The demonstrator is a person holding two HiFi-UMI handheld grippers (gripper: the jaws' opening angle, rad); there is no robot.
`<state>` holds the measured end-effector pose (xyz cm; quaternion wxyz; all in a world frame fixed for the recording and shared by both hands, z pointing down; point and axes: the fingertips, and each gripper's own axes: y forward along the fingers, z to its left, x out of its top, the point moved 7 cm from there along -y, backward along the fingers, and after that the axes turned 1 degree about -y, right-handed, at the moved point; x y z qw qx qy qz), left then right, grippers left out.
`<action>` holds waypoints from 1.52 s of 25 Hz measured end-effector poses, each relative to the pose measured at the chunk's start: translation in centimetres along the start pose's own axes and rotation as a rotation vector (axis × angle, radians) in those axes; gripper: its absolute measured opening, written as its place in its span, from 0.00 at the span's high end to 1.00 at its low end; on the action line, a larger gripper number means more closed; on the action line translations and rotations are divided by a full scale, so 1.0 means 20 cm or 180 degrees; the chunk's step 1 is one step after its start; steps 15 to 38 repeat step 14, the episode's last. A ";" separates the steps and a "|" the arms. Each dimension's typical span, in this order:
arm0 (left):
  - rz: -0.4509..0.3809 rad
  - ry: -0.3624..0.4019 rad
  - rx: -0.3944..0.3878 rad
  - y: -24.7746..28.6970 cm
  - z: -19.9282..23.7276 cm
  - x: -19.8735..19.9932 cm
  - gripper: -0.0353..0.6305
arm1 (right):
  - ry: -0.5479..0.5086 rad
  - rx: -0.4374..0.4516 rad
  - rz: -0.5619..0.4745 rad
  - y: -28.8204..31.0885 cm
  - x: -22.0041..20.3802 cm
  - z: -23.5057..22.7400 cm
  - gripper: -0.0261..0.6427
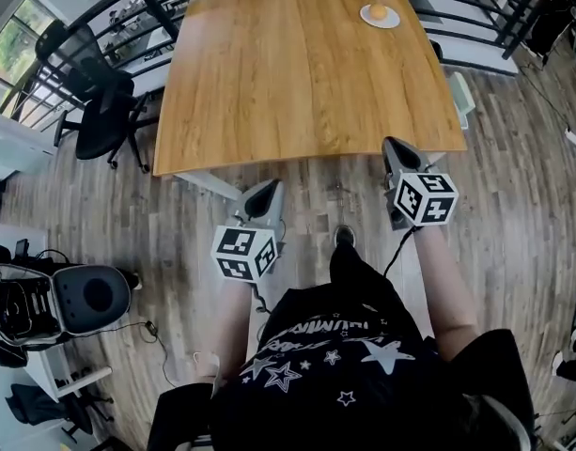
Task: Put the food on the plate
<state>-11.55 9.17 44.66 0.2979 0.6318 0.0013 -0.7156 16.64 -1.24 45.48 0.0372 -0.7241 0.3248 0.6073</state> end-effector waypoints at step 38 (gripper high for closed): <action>-0.0105 -0.0043 0.0045 -1.05 -0.08 -0.47 0.95 | -0.0027 0.0069 0.0068 -0.69 -0.53 0.80 0.96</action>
